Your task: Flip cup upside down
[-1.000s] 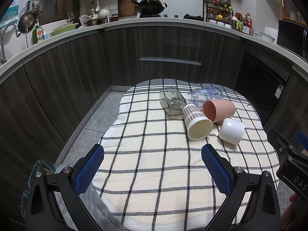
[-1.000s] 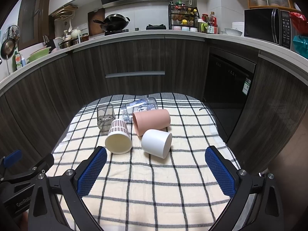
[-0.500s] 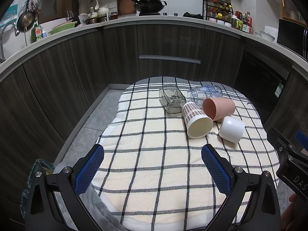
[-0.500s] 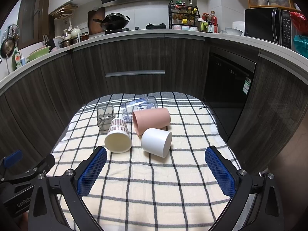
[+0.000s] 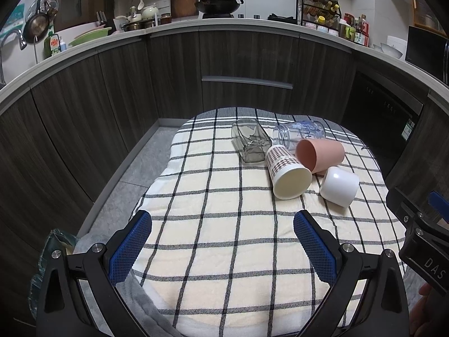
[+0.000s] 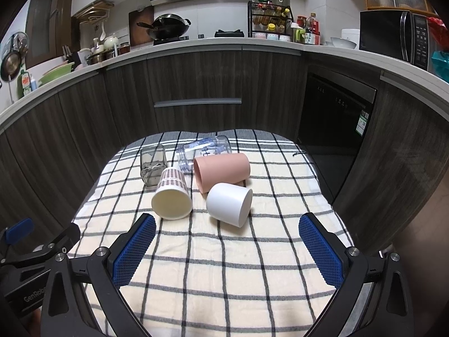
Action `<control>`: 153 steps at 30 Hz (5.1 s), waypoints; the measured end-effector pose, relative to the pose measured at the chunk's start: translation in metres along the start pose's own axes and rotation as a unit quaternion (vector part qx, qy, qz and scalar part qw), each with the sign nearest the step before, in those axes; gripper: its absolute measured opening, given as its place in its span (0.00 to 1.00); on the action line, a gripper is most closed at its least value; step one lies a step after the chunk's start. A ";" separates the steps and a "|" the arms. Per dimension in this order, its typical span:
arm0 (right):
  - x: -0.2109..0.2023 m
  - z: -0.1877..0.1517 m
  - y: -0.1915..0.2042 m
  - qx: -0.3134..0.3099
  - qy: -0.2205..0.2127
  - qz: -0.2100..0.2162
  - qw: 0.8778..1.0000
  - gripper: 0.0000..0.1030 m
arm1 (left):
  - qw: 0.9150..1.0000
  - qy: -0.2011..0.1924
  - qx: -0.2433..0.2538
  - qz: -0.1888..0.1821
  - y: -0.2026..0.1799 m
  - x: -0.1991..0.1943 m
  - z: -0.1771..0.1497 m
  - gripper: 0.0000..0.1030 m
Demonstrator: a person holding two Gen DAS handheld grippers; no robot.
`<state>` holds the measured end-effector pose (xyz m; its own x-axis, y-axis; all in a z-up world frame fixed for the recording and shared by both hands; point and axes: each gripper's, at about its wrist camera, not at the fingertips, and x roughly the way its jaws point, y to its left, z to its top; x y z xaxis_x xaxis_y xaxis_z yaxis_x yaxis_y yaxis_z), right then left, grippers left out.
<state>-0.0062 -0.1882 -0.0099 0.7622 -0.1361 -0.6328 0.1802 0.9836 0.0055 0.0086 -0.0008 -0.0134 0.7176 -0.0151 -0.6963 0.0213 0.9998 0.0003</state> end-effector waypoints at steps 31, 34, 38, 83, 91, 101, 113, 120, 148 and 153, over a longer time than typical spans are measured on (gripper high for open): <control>0.103 0.056 -0.005 -0.137 0.148 0.043 0.978 0.99 | 0.987 0.046 -0.099 0.118 -0.031 0.041 0.028 1.00; 0.118 0.063 0.000 -0.170 0.175 0.049 0.969 0.99 | 0.985 0.059 -0.106 0.124 -0.037 0.050 0.030 1.00; 0.141 0.069 0.005 -0.204 0.219 0.062 0.952 0.99 | 0.982 0.087 -0.114 0.125 -0.041 0.067 0.031 1.00; 0.167 0.034 0.036 -0.002 0.434 0.164 0.886 0.70 | 0.987 0.119 -0.083 0.065 0.023 0.080 0.037 1.00; 0.151 0.002 0.048 0.144 0.424 0.166 0.879 0.70 | 0.989 0.111 -0.081 0.060 0.069 0.069 0.034 1.00; 0.159 -0.030 0.052 0.174 0.440 0.134 0.871 0.70 | 0.989 0.120 -0.072 0.050 0.075 0.069 0.025 1.00; 0.150 -0.024 0.049 0.160 0.426 0.125 0.882 0.71 | 0.989 0.125 -0.067 0.042 0.068 0.063 0.023 1.00; 0.139 -0.014 0.047 0.159 0.410 0.137 0.888 0.74 | 0.990 0.119 -0.069 0.041 0.063 0.053 0.027 1.00; 0.023 0.029 -0.058 0.064 0.120 -0.005 0.991 0.76 | 0.963 0.257 0.001 -0.080 -0.084 0.094 0.021 1.00; 0.033 0.034 -0.062 0.065 0.114 0.007 0.991 0.77 | 0.941 0.327 0.010 -0.087 -0.102 0.126 0.023 0.98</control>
<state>0.0287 -0.2574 -0.0052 0.6078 -0.0784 -0.7902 0.2610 0.9595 0.1056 0.1123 -0.1052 -0.0847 0.1195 -0.1588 -0.9801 0.1164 0.9826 -0.1450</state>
